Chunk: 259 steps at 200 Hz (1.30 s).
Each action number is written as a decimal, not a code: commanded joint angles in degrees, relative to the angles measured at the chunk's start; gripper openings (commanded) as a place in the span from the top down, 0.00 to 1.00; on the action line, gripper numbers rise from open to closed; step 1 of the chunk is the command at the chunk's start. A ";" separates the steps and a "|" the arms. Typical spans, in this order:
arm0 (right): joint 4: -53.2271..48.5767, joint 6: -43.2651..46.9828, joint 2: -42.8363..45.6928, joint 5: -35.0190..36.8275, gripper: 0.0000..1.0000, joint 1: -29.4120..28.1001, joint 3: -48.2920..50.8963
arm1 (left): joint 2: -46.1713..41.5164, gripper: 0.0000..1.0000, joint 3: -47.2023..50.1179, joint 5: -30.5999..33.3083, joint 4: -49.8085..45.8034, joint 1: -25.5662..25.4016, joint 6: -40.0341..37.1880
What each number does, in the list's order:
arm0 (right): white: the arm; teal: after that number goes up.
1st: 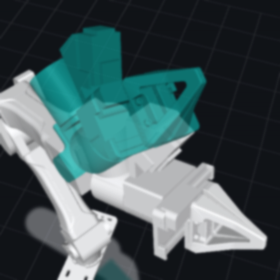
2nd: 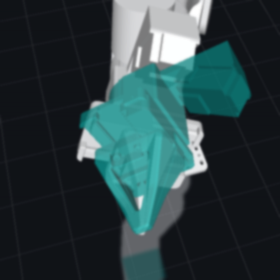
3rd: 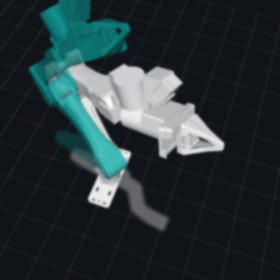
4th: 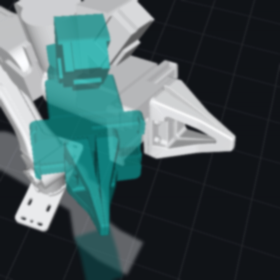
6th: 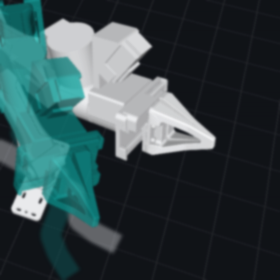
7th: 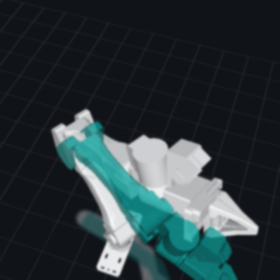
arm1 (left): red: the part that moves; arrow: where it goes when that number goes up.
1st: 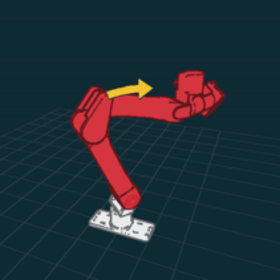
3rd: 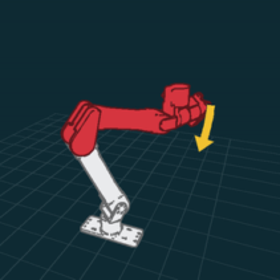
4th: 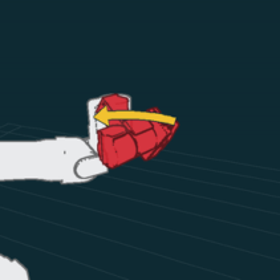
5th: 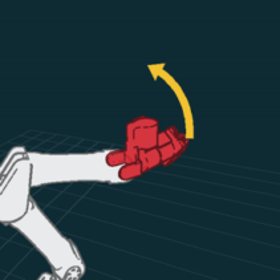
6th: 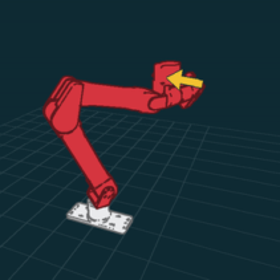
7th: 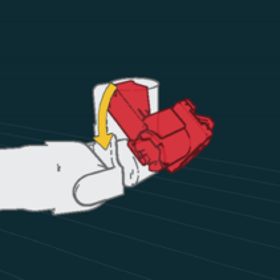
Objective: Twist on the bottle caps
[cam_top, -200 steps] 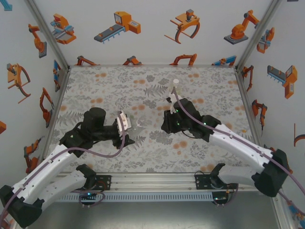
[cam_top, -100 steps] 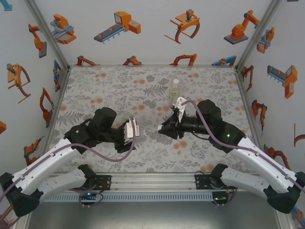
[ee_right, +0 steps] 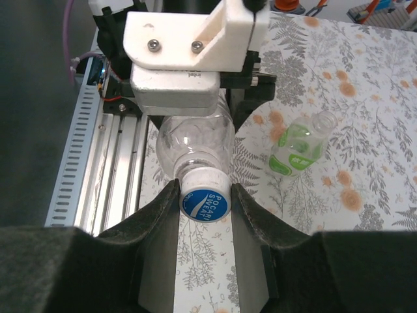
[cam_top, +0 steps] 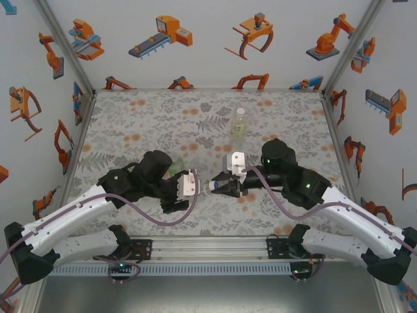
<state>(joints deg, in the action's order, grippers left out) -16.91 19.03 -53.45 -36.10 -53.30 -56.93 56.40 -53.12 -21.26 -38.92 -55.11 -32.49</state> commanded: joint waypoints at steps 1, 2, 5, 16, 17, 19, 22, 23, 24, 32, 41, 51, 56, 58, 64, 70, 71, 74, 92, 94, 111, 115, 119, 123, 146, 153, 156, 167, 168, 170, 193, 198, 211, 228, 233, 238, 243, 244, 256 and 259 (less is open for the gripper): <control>-0.53 2.66 -0.59 -2.31 1.00 -0.92 -1.80 | 0.08 1.00 -2.15 -0.19 -1.02 -0.35 -1.11; -0.56 2.63 -0.60 -2.31 1.00 -0.97 -1.83 | 0.05 1.00 -2.16 -0.19 -1.05 -0.35 -1.10; -0.70 2.69 -0.74 -2.30 1.00 -1.06 -1.91 | 0.04 1.00 -2.16 -0.19 -0.99 -0.37 -1.11; -1.23 2.77 -1.07 -1.77 1.00 -1.32 -2.05 | -0.27 1.00 -2.16 -0.40 -1.05 -0.43 -1.18; -1.26 2.77 -1.06 -1.73 1.00 -1.35 -2.05 | -0.26 1.00 -2.12 -0.38 -1.02 -0.43 -1.17; -1.35 2.77 -1.09 -1.60 1.00 -1.41 -2.14 | -0.31 1.00 -2.02 -0.37 -0.99 -0.43 -1.28; -1.44 2.85 -1.12 -1.46 1.00 -1.44 -2.10 | -0.37 1.00 -2.07 -0.44 -1.02 -0.43 -1.31; -1.45 2.85 -1.13 -1.40 1.00 -1.49 -2.16 | -0.44 1.00 -2.02 -0.45 -1.00 -0.43 -1.33; -1.46 2.86 -1.17 -1.33 1.00 -1.52 -2.15 | -0.47 1.00 -2.05 -0.45 -0.99 -0.43 -1.34; -1.61 2.95 -1.26 -0.94 1.00 -1.58 -2.10 | -0.60 1.00 -2.04 -0.63 -0.99 -0.43 -1.41; -1.74 3.08 -1.39 -0.66 1.00 -1.79 -2.19 | -0.92 1.00 -2.06 -0.80 -0.94 -0.43 -1.48; -2.04 3.30 -1.51 -0.86 1.00 -1.90 -2.30 | -1.15 1.00 -1.90 -0.80 -0.73 -0.43 -1.47; -1.99 3.37 -1.56 -0.90 1.00 -1.97 -2.30 | -1.27 1.00 -1.79 -0.80 -0.64 -0.43 -1.46; -2.06 3.47 -1.57 -0.86 1.00 -1.98 -2.31 | -1.33 1.00 -1.80 -0.80 -0.66 -0.43 -1.44; -2.13 3.55 -1.57 -0.67 1.00 -2.06 -2.38 | -1.51 1.00 -1.65 -0.85 -0.53 -0.43 -1.44; -2.25 3.68 -1.62 -0.41 1.00 -2.12 -2.35 | -1.60 1.00 -1.56 -0.81 -0.38 -0.43 -1.45; -2.25 3.71 -1.59 -0.35 1.00 -2.14 -2.37 | -1.62 1.00 -1.55 -0.85 -0.42 -0.43 -1.44; -2.31 3.73 -1.58 -0.10 1.00 -2.16 -2.40 | -1.70 1.00 -1.47 -0.81 -0.31 -0.43 -1.41; -2.57 3.90 -1.40 0.94 1.00 -2.49 -2.39 | -2.11 1.00 -1.05 -0.39 0.12 -0.43 -1.18; -2.64 3.91 -1.42 1.01 1.00 -2.46 -2.40 | -2.14 1.00 -1.03 -0.33 0.20 -0.43 -1.17; -2.78 3.93 -1.11 1.33 1.00 -2.69 -2.37 | -2.34 1.00 -0.84 -0.11 0.55 -0.43 -1.16; -2.79 3.94 -1.02 1.29 1.00 -2.64 -2.35 | -2.38 1.00 -0.84 -0.09 0.60 -0.43 -1.17; -2.78 3.96 -1.02 1.29 1.00 -2.68 -2.31 | -2.43 1.00 -0.84 -0.18 0.72 -0.43 -1.09; -2.74 3.92 -0.92 1.30 1.00 -2.77 -2.31 | -2.41 1.00 -0.84 -0.27 0.81 -0.43 -1.12; -2.13 3.96 -1.00 1.73 1.00 -3.04 -2.31 | -2.26 1.00 -1.18 -1.04 1.07 -0.43 -1.32; -1.71 4.03 -1.02 1.67 1.00 -3.15 -2.31 | -2.05 1.00 -1.23 -1.32 1.08 -0.43 -1.40; -1.44 4.00 -1.05 1.54 1.00 -3.20 -2.26 | -1.96 1.00 -1.23 -1.45 1.04 -0.43 -1.41; -0.64 4.02 -1.22 0.94 1.00 -3.29 -2.39 | -1.63 1.00 -1.46 -1.73 1.04 -0.43 -1.55; -0.64 4.02 -1.22 0.94 1.00 -3.29 -2.39 | -1.59 1.00 -1.46 -1.79 1.04 -0.43 -1.53; -0.62 4.07 -1.28 0.83 1.00 -3.37 -2.46 | -1.48 1.00 -1.52 -1.78 1.10 -0.50 -1.53; -1.05 5.46 -2.01 -0.76 1.00 -3.65 -2.92 | -0.79 1.00 -1.98 -2.18 1.08 -0.78 -1.53; -1.34 5.77 -2.19 -1.04 1.00 -3.65 -2.99 | -0.63 1.00 -2.06 -2.35 1.07 -0.87 -1.62; -2.07 6.53 -2.44 -1.26 1.00 -3.82 -3.10 | -0.51 1.00 -2.28 -2.95 1.11 -0.94 -1.61; -2.96 7.76 -2.54 -1.77 1.00 -3.98 -3.11 | -0.60 1.00 -2.60 -3.90 1.35 -0.96 -1.48; -3.08 8.18 -2.49 -1.76 1.00 -4.07 -2.95 | -0.73 1.00 -2.60 -4.16 1.51 -0.96 -1.40; -3.05 8.53 -2.40 -1.78 1.00 -4.17 -2.78 | -0.89 1.00 -2.60 -4.54 1.73 -0.96 -1.41; -3.06 8.97 -2.28 -1.78 1.00 -4.31 -2.51 | -0.96 1.00 -2.60 -4.98 1.96 -0.96 -1.27; -3.05 9.08 -2.27 -1.78 1.00 -4.33 -2.46 | -0.99 1.00 -2.60 -5.09 1.98 -0.96 -1.27; -2.87 9.81 -1.94 -1.55 1.00 -4.60 -1.97 | -1.20 1.00 -2.51 -5.84 2.50 -0.96 -1.16; -2.70 9.80 -1.85 -1.40 1.00 -4.68 -1.81 | -1.21 1.00 -2.51 -5.96 2.53 -0.96 -1.13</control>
<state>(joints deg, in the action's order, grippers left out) -19.68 25.76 -55.44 -36.05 -56.75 -58.17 55.75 -53.25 -22.48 -40.32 -55.53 -33.26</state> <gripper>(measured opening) 0.340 0.573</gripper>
